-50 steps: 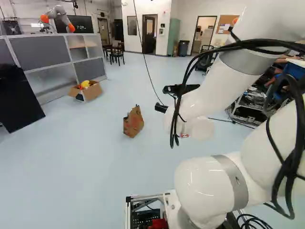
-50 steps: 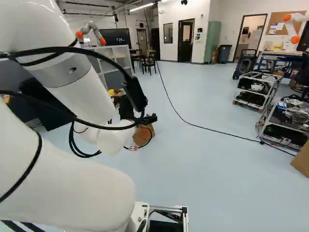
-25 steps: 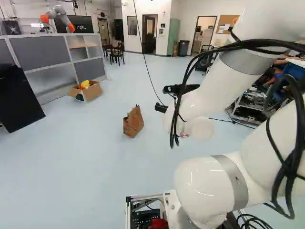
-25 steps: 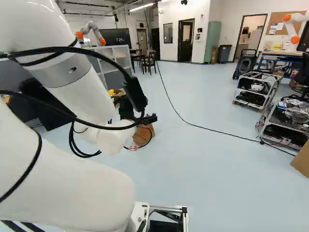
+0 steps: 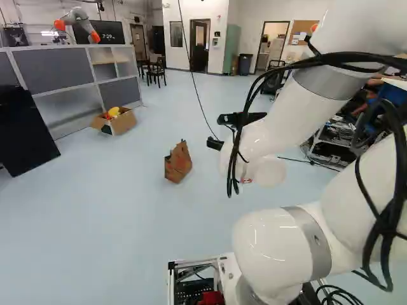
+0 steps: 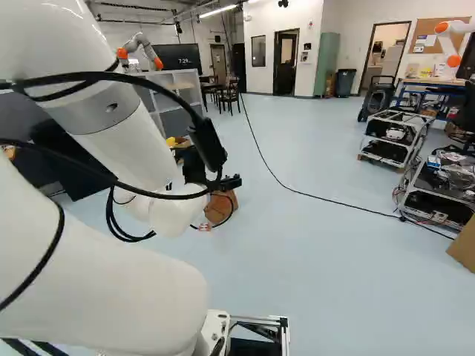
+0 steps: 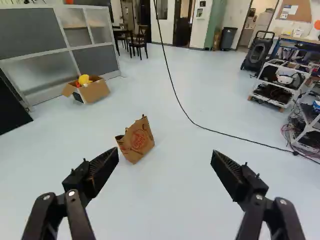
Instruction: Pick up the grocery bag from the ground
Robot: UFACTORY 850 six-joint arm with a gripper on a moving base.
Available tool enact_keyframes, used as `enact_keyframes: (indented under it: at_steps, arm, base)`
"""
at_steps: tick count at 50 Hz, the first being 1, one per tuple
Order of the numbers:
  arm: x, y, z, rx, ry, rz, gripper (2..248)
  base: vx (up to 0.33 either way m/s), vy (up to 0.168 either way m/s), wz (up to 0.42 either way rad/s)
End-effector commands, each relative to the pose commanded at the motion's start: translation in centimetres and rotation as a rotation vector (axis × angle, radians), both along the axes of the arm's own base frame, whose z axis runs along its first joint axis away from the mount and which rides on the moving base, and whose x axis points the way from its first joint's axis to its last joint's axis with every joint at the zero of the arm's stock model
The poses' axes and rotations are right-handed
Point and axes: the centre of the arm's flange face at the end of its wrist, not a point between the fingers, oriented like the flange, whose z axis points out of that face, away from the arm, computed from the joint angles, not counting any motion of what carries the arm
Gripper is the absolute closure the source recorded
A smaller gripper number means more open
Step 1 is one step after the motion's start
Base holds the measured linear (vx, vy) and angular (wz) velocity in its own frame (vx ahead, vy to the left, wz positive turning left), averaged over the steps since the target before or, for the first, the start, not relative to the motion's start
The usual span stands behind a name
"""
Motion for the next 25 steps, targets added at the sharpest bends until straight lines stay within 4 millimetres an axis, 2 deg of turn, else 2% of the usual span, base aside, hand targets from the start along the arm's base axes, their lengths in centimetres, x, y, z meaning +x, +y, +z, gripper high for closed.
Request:
enact_keyframes:
  at_steps: [13, 25]
  arm:
    - [0.0, 0.0, 0.0, 0.0, 0.0, 0.0, 3]
    - [0.0, 0.0, 0.0, 0.0, 0.0, 0.0, 3]
  base:
    - [0.119, 0.0, -0.015]
    - [0.199, 0.0, -0.025]
